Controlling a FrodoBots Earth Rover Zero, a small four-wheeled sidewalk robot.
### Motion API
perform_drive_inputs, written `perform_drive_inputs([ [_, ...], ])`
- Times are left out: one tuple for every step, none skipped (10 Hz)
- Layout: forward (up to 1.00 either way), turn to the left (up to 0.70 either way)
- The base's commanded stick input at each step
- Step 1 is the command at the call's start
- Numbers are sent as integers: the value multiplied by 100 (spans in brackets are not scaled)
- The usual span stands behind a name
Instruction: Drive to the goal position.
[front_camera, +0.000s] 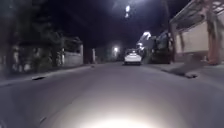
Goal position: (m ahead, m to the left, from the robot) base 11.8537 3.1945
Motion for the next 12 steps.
perform_drive_inputs([
  [100,0],
  [100,0],
  [100,0],
  [100,0],
  [100,0],
  [100,0],
  [100,0],
  [100,0],
  [100,0],
  [100,0],
  [100,0],
  [100,0],
])
